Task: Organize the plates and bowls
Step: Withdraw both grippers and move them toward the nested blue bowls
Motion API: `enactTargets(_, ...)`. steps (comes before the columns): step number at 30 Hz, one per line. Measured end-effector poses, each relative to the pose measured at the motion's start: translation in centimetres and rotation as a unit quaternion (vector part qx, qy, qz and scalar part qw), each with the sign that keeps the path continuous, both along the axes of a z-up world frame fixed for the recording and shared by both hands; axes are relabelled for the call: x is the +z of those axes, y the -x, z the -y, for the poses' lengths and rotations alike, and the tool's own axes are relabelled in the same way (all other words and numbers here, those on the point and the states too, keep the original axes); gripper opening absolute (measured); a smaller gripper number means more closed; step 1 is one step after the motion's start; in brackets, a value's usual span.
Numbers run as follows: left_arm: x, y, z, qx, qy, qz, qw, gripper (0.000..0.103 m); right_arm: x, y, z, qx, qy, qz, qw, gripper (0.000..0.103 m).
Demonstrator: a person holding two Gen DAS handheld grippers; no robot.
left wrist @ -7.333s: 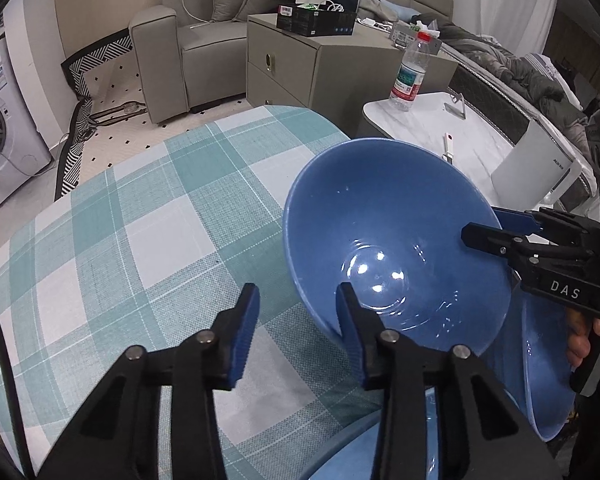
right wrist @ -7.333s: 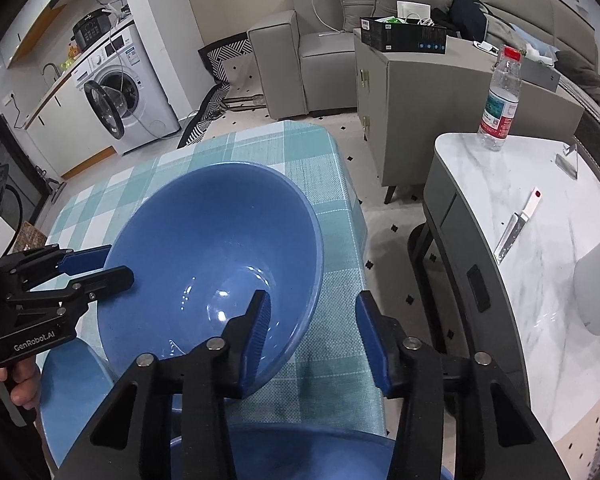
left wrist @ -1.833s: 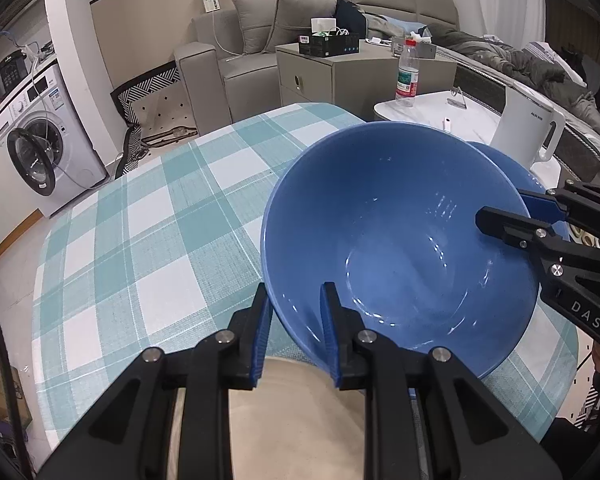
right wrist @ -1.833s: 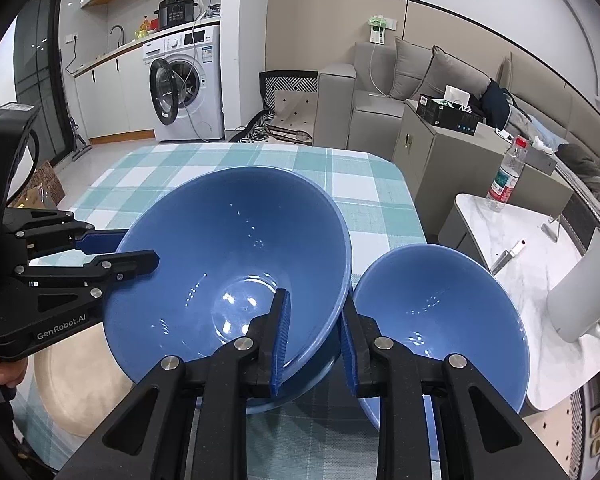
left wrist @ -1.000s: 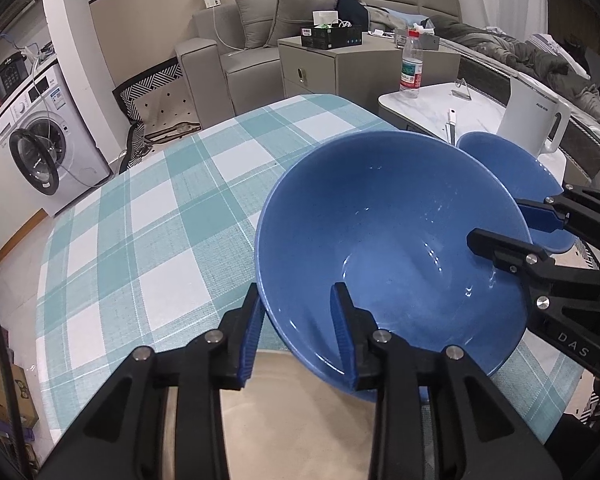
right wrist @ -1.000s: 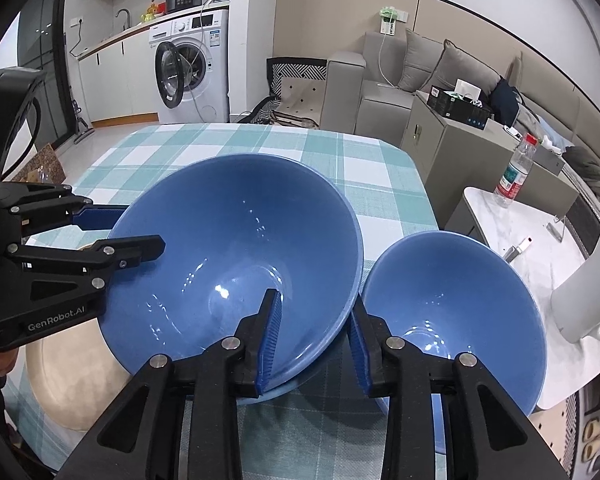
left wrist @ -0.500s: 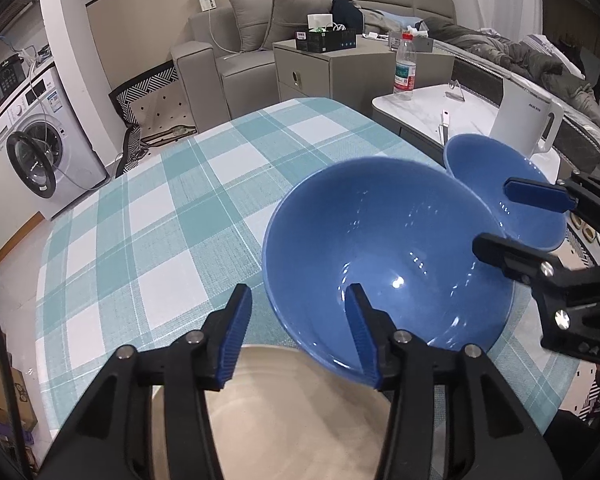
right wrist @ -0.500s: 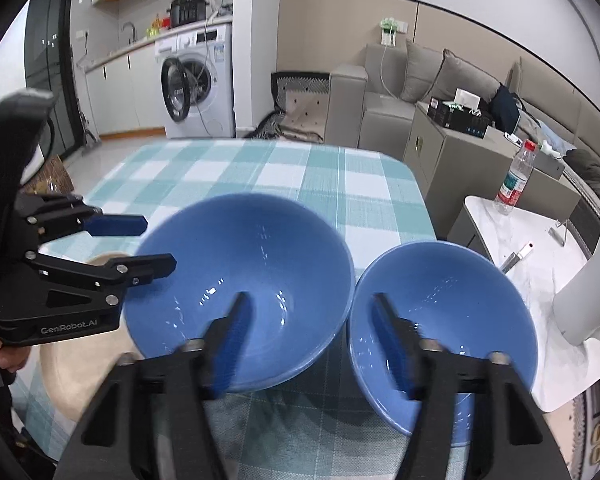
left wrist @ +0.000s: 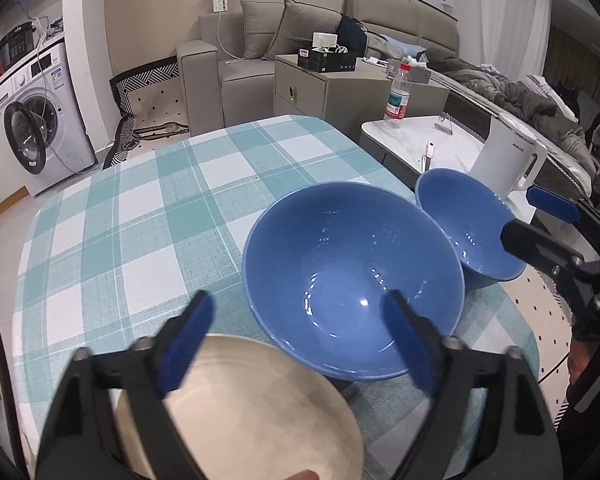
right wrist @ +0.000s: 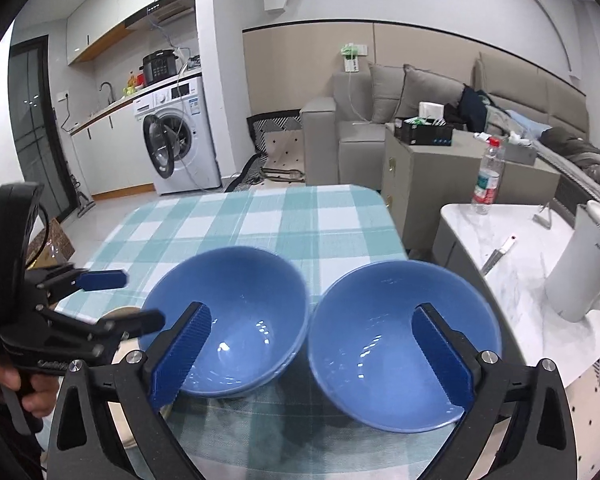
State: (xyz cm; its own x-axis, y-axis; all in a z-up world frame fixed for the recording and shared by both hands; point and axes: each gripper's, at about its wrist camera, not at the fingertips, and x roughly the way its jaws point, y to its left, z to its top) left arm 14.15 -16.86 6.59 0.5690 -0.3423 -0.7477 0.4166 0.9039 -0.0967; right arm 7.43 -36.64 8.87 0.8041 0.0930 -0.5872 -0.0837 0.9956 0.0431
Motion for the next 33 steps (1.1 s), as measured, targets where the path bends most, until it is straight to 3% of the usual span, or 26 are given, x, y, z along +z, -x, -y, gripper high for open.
enactTargets(16,1.0,2.9,1.9,0.024,0.016,0.016,0.9995,0.103,2.2,3.9,5.2,-0.028,-0.025,0.029,0.999,0.102)
enactTargets(33,0.7,4.2,5.6,0.028,0.031,0.012,0.999,0.103,1.3,3.8,8.9,-0.046,-0.066,0.01,0.997,0.102)
